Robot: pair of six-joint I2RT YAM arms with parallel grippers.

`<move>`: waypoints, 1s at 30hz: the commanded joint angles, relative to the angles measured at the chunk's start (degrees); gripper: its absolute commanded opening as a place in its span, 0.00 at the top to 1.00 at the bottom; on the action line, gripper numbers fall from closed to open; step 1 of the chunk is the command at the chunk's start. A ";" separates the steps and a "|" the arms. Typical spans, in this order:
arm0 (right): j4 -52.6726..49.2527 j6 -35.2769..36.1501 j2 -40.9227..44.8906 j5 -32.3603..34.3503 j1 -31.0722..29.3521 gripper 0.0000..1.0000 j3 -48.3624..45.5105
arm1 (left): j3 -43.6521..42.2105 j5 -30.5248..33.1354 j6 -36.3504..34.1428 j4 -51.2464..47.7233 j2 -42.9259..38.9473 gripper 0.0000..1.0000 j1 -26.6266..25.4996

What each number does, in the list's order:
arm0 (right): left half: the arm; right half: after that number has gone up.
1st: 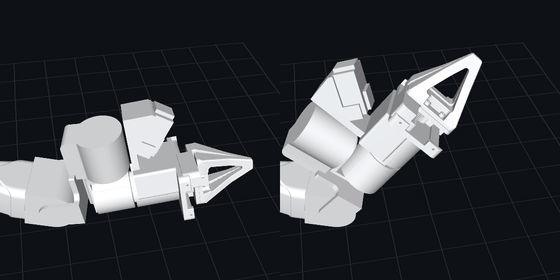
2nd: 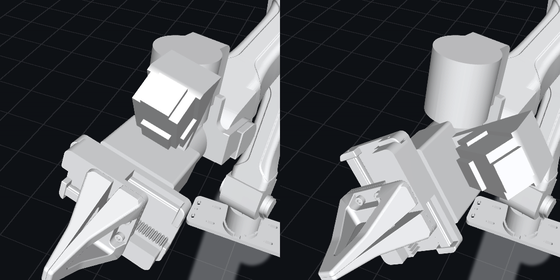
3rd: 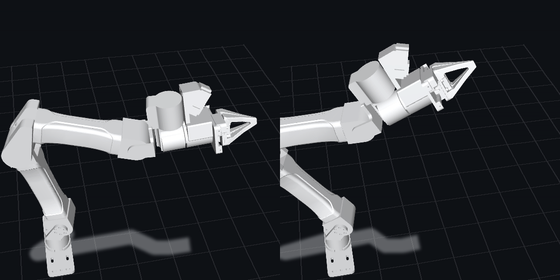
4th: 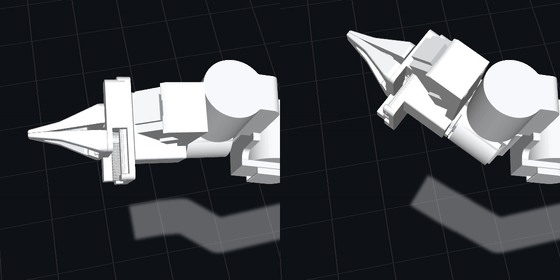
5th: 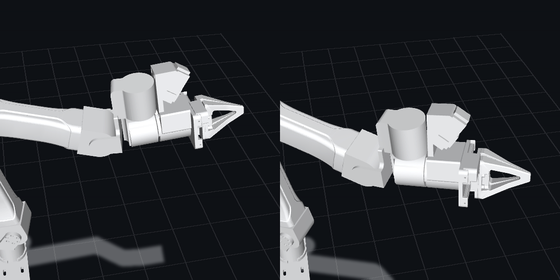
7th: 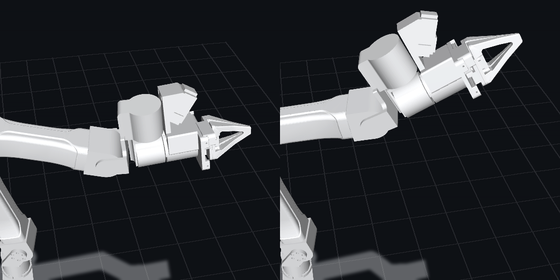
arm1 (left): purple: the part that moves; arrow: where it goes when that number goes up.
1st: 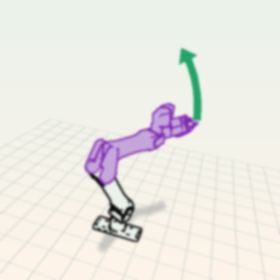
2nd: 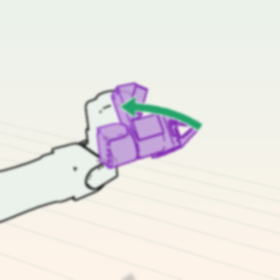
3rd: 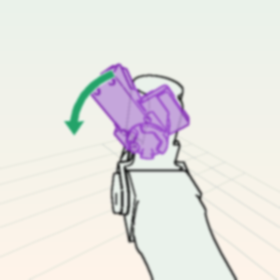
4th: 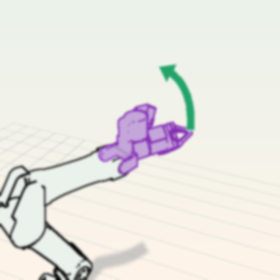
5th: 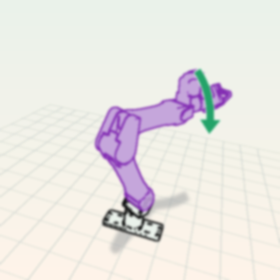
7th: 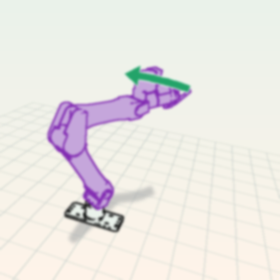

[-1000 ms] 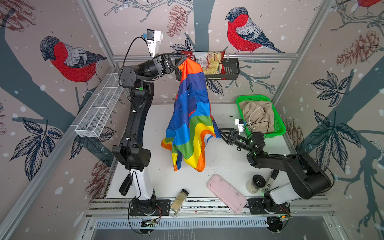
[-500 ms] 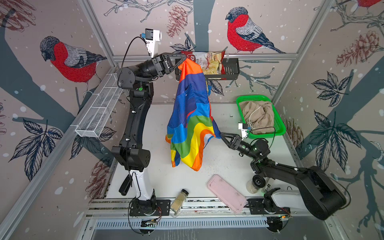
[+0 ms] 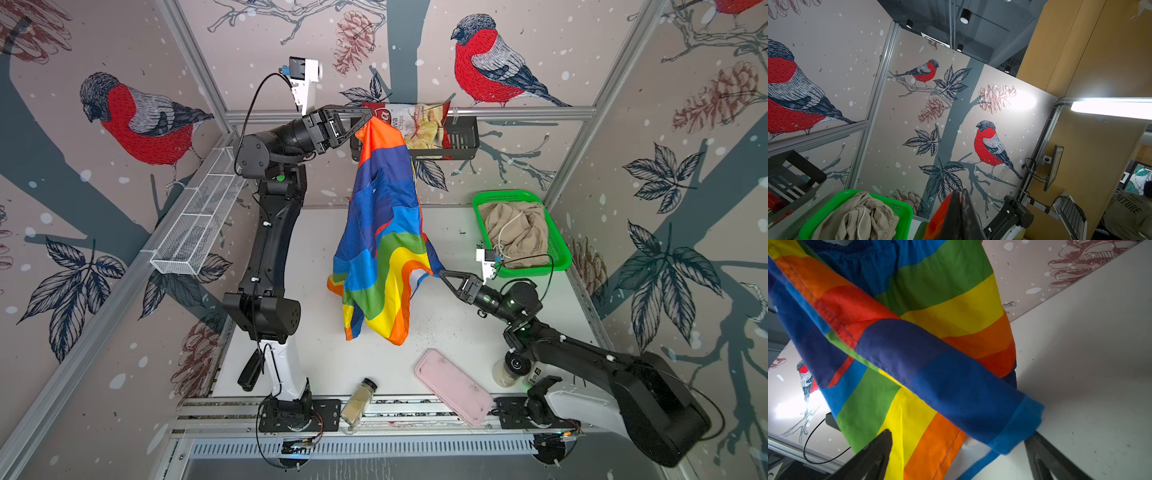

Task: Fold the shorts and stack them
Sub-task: 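Grasp the hanging leg hem with the right gripper and spread the shorts over the basket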

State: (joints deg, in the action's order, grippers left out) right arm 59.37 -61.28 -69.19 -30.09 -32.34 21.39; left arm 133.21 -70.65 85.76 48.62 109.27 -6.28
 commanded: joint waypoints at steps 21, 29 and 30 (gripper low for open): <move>5.76 -6.89 -12.70 -13.43 15.65 1.00 20.40 | -7.87 2.40 -2.88 -0.96 0.59 1.00 4.75; -22.02 9.15 -11.41 -9.25 27.31 1.00 36.54 | -3.40 4.94 -19.03 -20.10 2.97 1.00 6.11; -22.29 9.15 -13.21 -9.33 28.33 1.00 39.76 | 0.42 6.09 -23.99 -26.58 4.62 1.00 6.18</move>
State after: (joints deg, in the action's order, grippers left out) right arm 45.67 -57.82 -80.03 -40.99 -5.93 55.81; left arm 128.97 -68.38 75.33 36.80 111.98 -0.49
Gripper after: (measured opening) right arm 0.048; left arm 0.046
